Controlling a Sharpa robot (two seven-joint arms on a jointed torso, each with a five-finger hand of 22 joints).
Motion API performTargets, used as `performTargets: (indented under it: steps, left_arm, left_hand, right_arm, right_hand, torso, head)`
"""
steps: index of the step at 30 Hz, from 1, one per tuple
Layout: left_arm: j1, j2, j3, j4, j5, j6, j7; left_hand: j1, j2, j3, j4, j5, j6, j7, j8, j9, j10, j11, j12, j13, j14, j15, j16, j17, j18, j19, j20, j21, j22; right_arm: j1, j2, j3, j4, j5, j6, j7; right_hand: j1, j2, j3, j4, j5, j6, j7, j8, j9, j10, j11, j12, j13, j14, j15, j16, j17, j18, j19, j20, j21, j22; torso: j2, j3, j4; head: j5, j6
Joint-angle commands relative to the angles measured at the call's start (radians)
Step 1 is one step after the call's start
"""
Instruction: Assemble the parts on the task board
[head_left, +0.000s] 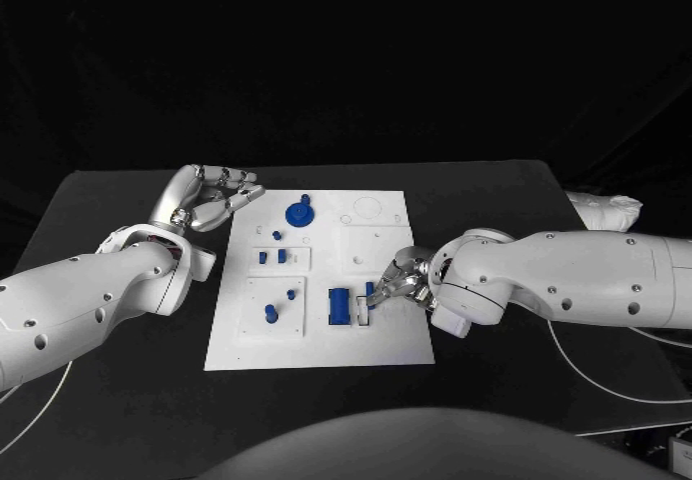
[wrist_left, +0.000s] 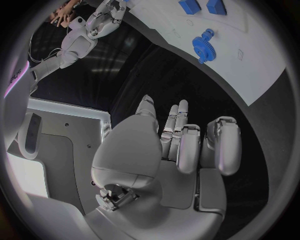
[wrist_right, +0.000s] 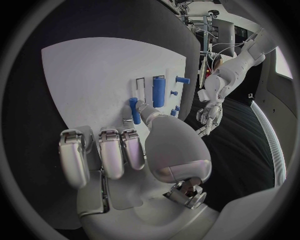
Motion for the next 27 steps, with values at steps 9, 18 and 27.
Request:
performTargets:
  steps: [9,18,27]
  left_arm:
    - [0.0,0.003,0.001,0.001,-0.004,0.013,0.004]
    - [0.0,0.003,0.001,0.001,-0.005,0.013,0.004]
    - [0.0,0.004,0.001,0.001,-0.005,0.013,0.003]
  left_hand:
    - [0.002,0.012,-0.004,0.0,0.004,0.002,-0.003,-0.001,0.001,0.004,0.0,0.004,-0.001,0.079,0.001,-0.006,0.173,0.0,0.034,0.002,-0.006,0.223]
    - [0.007,0.016,-0.007,0.001,0.005,0.003,-0.004,-0.001,0.001,0.004,-0.001,0.004,-0.001,0.079,0.0,-0.006,0.173,0.0,0.034,0.002,-0.006,0.223]
    - [0.007,0.016,-0.007,0.001,0.005,0.003,-0.004,-0.001,0.001,0.004,-0.001,0.004,-0.001,0.079,0.0,-0.006,0.173,0.0,0.034,0.002,-0.006,0.223]
  right_arm:
    - [-0.011,0.011,-0.01,-0.012,-0.002,0.012,-0.017]
    - [-0.011,0.012,-0.01,-0.015,0.002,0.008,-0.017]
    - [-0.011,0.013,-0.01,-0.021,0.005,0.007,-0.019]
  right_hand:
    - [0.009,0.003,-0.006,0.0,-0.002,-0.224,0.071,-0.047,-0.798,0.105,-0.001,-0.003,0.263,0.102,-0.004,0.004,0.263,-0.007,0.106,0.0,0.004,0.263]
    - [0.02,0.025,-0.016,0.005,0.001,-0.129,0.059,-0.002,-0.788,0.105,-0.011,-0.003,0.263,0.102,-0.011,0.004,0.263,-0.007,0.106,-0.005,0.004,0.263]
    - [0.035,0.045,-0.02,0.012,0.001,-0.045,0.017,0.011,-0.792,0.105,-0.052,-0.003,0.263,0.102,-0.045,0.004,0.263,-0.007,0.106,-0.034,0.004,0.263]
  torso:
    - [0.0,0.0001,-0.0001]
    - [0.0,-0.0003,0.0001]
    - [0.0,0.0,-0.0001]
  head:
    - [-0.002,0.0]
    - [-0.004,0.0]
    - [-0.004,0.0]
